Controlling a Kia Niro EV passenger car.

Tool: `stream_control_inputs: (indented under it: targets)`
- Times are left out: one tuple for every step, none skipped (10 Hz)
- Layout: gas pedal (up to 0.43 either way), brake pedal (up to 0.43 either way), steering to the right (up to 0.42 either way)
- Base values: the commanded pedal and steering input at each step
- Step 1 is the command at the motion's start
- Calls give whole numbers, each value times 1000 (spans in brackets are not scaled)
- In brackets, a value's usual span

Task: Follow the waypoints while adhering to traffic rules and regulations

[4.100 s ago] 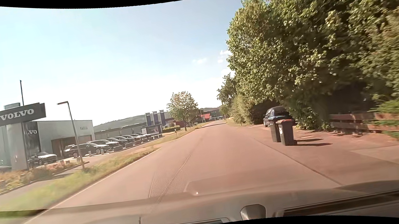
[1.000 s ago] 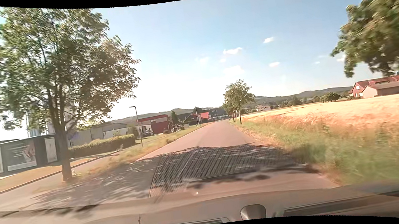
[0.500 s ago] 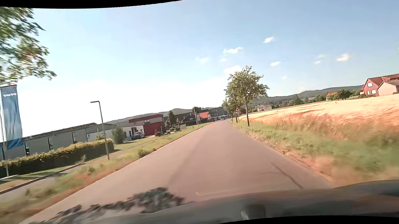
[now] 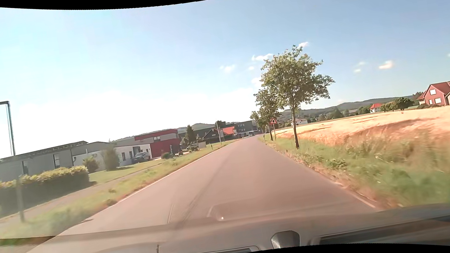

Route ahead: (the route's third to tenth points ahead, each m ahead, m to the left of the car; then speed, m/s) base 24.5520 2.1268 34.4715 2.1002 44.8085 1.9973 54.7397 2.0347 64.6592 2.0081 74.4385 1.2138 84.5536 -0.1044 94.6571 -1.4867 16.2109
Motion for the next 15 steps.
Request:
stream_control_inputs:
  targets:
    - [197, 6, 3]
    - [197, 6, 3]
    - [197, 6, 3]
    - [197, 6, 3]
    - [197, 6, 3]
    - [197, 6, 3]
    - [197, 6, 3]
    - [197, 6, 4]
    - [197, 6, 5]
    - [197, 6, 5]
    - [197, 6, 5]
    - [197, 6, 5]
    - [197, 6, 5]
    - [197, 6, 5]
    - [197, 6, 5]
